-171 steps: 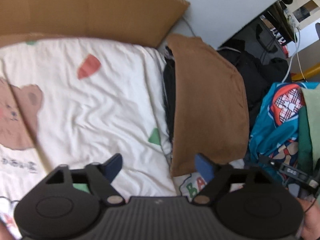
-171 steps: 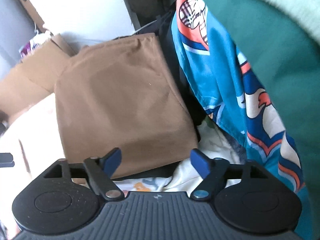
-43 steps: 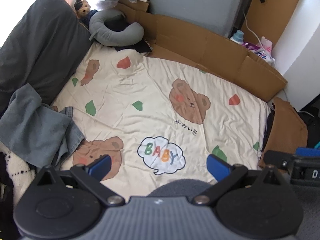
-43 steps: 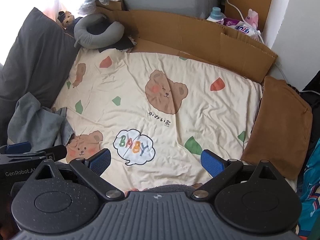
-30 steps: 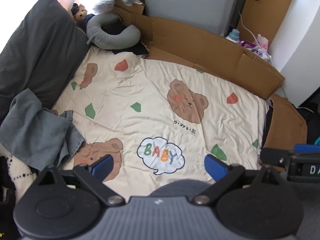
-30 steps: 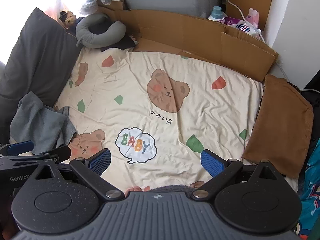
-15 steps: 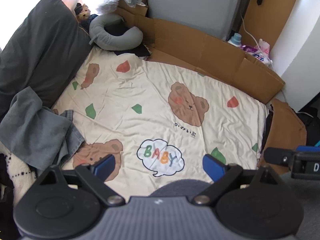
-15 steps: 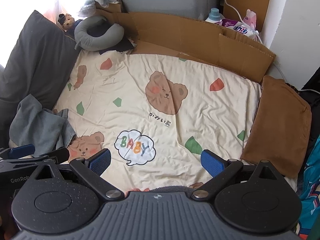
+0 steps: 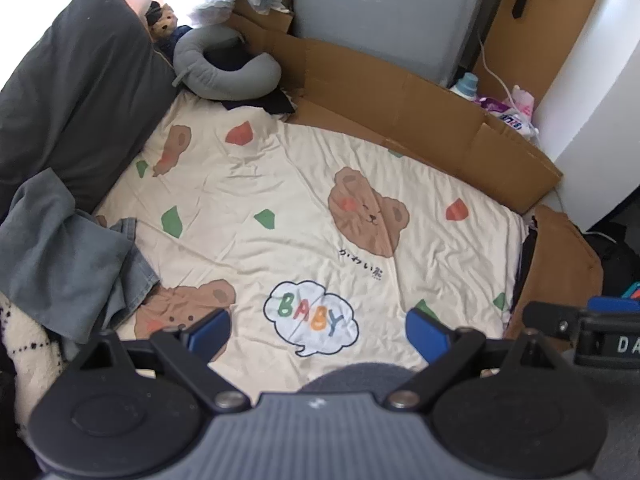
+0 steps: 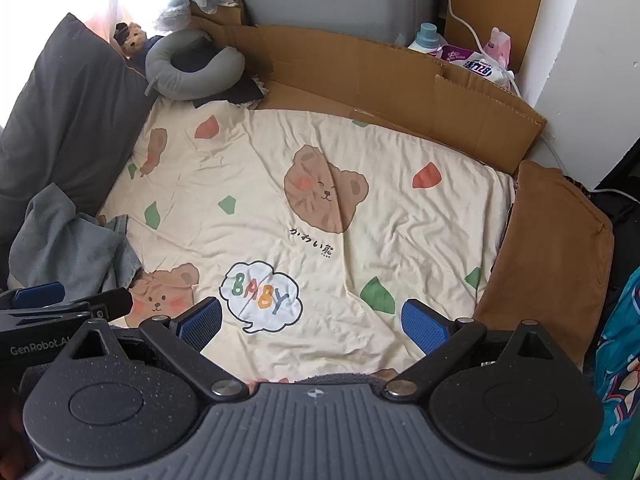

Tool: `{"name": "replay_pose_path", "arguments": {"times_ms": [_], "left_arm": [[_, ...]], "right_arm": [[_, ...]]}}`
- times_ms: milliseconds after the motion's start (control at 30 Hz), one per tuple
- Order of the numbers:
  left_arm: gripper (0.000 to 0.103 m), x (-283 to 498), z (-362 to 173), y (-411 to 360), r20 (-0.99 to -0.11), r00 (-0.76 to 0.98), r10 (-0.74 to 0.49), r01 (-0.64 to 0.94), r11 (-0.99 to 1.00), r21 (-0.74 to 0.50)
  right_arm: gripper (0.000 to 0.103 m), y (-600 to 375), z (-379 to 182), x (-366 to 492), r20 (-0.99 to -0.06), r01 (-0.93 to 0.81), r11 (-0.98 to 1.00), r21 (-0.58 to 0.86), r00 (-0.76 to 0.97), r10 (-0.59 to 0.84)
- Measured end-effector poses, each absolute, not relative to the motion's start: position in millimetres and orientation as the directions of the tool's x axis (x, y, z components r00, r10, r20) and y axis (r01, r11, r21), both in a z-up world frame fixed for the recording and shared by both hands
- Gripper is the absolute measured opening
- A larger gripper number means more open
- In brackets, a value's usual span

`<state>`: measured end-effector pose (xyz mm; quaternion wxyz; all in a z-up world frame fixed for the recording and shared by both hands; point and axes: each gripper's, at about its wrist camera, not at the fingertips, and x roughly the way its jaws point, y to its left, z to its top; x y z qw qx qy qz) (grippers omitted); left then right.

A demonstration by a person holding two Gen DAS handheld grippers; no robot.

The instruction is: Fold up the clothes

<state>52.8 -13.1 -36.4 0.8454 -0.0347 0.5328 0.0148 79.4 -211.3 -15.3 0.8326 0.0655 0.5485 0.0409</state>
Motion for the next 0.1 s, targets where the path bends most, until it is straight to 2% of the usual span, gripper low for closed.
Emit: {"name": "replay_pose_path", "arguments": {"times_ms": [100], "left_arm": [[0.096, 53.3, -36.2, -13.2, -0.902, 0.431, -0.001, -0.070, 0.997, -0.034]], "right_arm": [[0.100, -212.3, -15.1, 79.6, -0.907, 0.007, 0.988, 0.156, 0.397, 0.140]]}}
